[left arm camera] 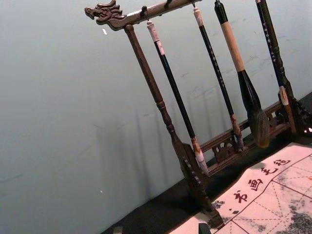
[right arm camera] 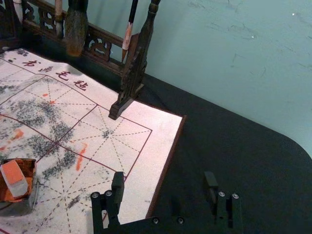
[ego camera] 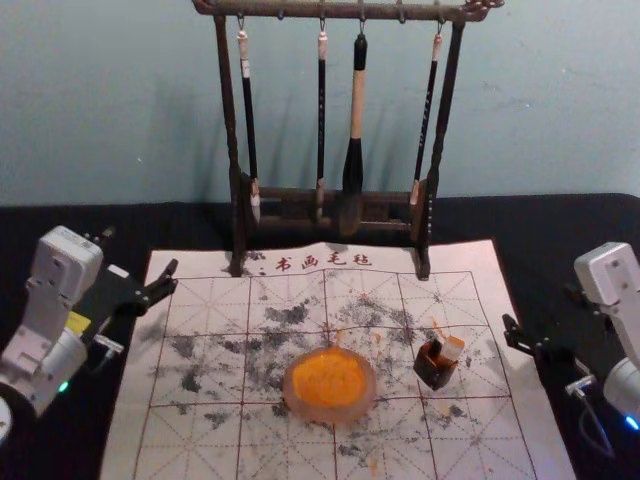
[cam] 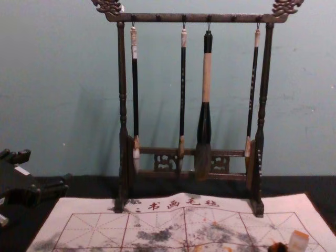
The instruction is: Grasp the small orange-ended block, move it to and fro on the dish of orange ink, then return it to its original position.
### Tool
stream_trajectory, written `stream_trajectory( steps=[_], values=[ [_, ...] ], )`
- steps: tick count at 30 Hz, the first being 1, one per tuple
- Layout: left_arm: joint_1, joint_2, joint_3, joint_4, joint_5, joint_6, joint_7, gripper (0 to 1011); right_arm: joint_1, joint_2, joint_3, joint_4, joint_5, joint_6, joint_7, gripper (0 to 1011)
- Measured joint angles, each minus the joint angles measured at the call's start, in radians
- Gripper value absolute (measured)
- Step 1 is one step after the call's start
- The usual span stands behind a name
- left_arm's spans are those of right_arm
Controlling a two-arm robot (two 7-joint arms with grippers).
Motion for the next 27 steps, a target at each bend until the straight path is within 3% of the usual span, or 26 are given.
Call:
stream_trajectory(
  steps=[27],
  values=[
    [0.000, 0.000, 0.000, 0.000, 0.000, 0.000, 0.000, 1002, 0.001, 0.002, -0.001, -0.001, 0.002, 0.002, 0.002, 1003]
  ],
)
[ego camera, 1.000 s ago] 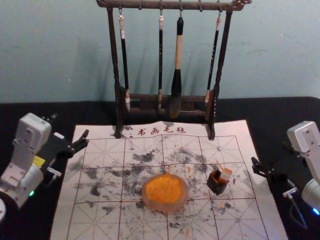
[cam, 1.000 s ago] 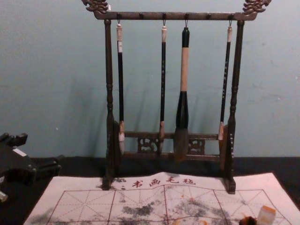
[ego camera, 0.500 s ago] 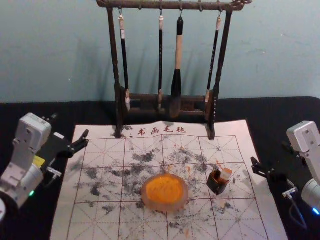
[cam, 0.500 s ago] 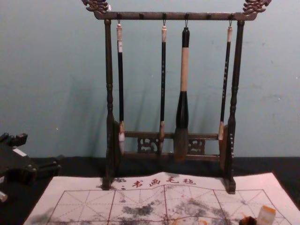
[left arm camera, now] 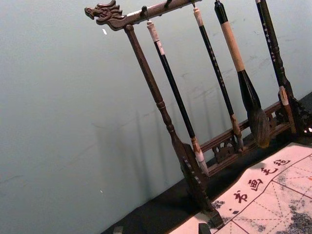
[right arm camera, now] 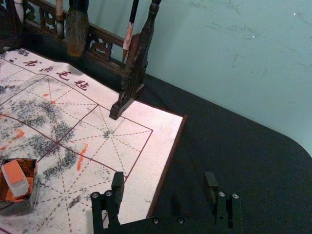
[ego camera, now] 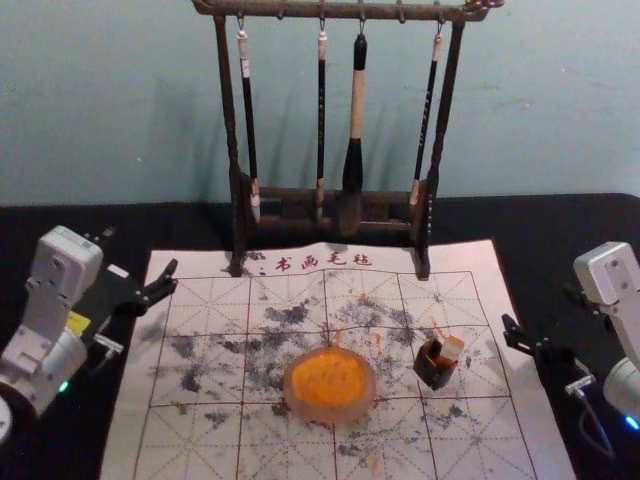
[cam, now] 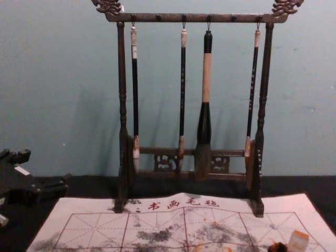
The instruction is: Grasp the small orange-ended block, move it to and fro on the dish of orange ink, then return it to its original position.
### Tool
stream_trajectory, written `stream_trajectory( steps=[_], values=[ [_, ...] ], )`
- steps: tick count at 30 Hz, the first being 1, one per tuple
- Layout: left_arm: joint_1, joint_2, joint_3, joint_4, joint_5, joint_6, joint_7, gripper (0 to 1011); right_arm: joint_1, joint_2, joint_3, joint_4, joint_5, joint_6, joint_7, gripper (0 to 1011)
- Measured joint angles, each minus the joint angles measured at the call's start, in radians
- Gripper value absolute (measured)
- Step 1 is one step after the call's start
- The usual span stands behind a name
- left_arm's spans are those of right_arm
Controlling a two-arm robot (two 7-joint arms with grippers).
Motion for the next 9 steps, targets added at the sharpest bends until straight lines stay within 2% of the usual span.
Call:
stream_trajectory(
  steps=[9],
  values=[
    [0.000, 0.000, 0.000, 0.000, 0.000, 0.000, 0.000, 1001, 0.000, 0.000, 0.000, 0.000, 0.000, 0.000, 0.000, 1003]
  ],
)
